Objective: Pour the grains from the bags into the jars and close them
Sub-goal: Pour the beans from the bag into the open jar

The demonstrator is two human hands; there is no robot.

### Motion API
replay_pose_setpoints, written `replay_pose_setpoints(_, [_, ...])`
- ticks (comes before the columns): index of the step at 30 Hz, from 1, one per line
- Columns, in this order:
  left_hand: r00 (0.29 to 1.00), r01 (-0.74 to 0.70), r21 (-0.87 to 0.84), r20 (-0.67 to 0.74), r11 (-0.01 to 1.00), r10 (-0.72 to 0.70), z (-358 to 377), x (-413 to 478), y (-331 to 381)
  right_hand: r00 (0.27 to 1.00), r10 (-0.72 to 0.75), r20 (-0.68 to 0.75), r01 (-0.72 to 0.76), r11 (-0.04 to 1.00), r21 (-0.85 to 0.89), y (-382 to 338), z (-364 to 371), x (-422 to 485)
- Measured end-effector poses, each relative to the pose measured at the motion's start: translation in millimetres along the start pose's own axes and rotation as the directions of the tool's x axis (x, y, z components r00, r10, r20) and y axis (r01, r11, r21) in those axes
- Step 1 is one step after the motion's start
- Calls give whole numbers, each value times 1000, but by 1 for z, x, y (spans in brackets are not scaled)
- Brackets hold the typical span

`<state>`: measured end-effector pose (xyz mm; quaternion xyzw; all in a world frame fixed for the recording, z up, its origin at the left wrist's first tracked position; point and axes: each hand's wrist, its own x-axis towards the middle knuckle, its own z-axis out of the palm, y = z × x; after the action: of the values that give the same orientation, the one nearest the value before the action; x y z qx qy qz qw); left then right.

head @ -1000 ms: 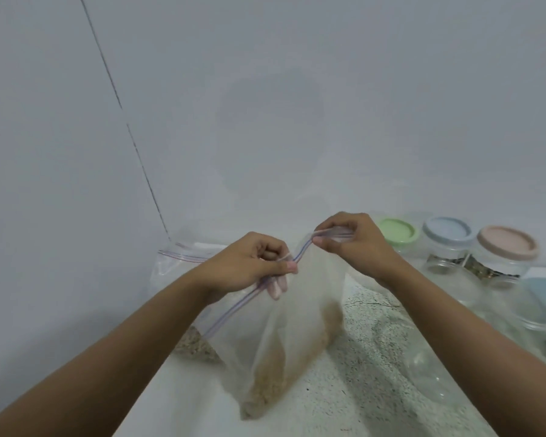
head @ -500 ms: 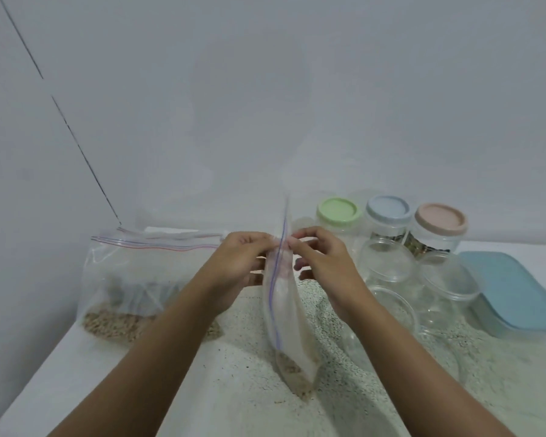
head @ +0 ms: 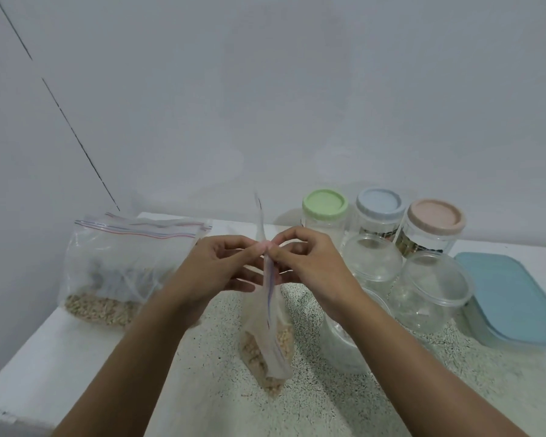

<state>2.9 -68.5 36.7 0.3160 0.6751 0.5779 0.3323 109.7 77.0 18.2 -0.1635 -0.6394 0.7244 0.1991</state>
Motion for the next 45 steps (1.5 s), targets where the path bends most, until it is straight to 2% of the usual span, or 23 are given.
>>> replay_pose_setpoints(5, [998, -58, 0, -7, 998, 58, -12, 8, -2, 1000, 5, 2, -5, 999, -52, -5, 3, 6])
replay_pose_setpoints(9, [993, -95, 16, 75, 995, 93, -22, 18, -5, 1000, 14, -16, -15, 999, -51, -5, 7, 11])
replay_pose_setpoints(14, [975, -163, 85, 165, 983, 148, -31, 25, -9, 995, 96, 32, -95, 995, -9, -1, 11, 17])
replay_pose_setpoints(19, [965, -189, 112, 203, 976, 164, -43, 27, -11, 997, 57, -53, -58, 998, -21, 3, 12, 22])
replay_pose_setpoints(22, [979, -193, 92, 90, 977, 185, -54, 24, -13, 991, 14, -135, -27, 995, -93, 0, 4, 24])
replay_pose_setpoints(25, [955, -276, 148, -71, 950, 289, -70, 18, -18, 973, -51, -225, 2, 976, -216, -3, -8, 25])
replay_pose_setpoints(29, [942, -324, 203, -21, 924, 335, -87, 1, -20, 951, -178, -253, 55, 903, -426, -9, -22, 21])
replay_pose_setpoints(34, [949, -316, 145, 46, 938, 312, -95, -10, -26, 955, -274, -115, 149, 778, -611, -16, -30, 16])
replay_pose_setpoints(37, [946, -308, 154, 152, 939, 285, -89, -12, -26, 977, -205, -62, 112, 735, -669, -20, -27, 16])
replay_pose_setpoints(40, [941, -313, 159, 189, 936, 282, -79, -11, -23, 989, -151, 1, 104, 676, -730, -24, -15, 19])
replay_pose_setpoints(43, [934, -324, 207, 225, 923, 277, -71, -5, -16, 992, -126, 8, 85, 615, -784, -30, 4, 30])
replay_pose_setpoints(45, [925, -348, 248, 250, 904, 287, -68, 2, -12, 994, -105, -36, 29, 557, -830, -32, 18, 39])
